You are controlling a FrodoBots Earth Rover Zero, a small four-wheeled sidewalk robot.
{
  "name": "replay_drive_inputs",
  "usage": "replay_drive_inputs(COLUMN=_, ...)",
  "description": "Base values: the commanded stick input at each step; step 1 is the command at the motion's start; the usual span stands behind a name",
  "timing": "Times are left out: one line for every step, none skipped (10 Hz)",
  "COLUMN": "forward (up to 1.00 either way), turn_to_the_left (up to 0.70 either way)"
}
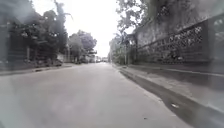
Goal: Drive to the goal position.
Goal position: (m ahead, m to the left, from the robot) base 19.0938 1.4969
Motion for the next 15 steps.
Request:
replay_drive_inputs(forward=1.00, turn_to_the_left=0.14)
replay_drive_inputs(forward=1.00, turn_to_the_left=0.02)
replay_drive_inputs(forward=1.00, turn_to_the_left=0.00)
replay_drive_inputs(forward=1.00, turn_to_the_left=0.00)
replay_drive_inputs(forward=1.00, turn_to_the_left=0.00)
replay_drive_inputs(forward=1.00, turn_to_the_left=0.00)
replay_drive_inputs(forward=1.00, turn_to_the_left=0.00)
replay_drive_inputs(forward=1.00, turn_to_the_left=0.00)
replay_drive_inputs(forward=1.00, turn_to_the_left=0.00)
replay_drive_inputs(forward=1.00, turn_to_the_left=0.00)
replay_drive_inputs(forward=1.00, turn_to_the_left=0.00)
replay_drive_inputs(forward=1.00, turn_to_the_left=0.00)
replay_drive_inputs(forward=1.00, turn_to_the_left=0.00)
replay_drive_inputs(forward=1.00, turn_to_the_left=0.00)
replay_drive_inputs(forward=1.00, turn_to_the_left=0.00)
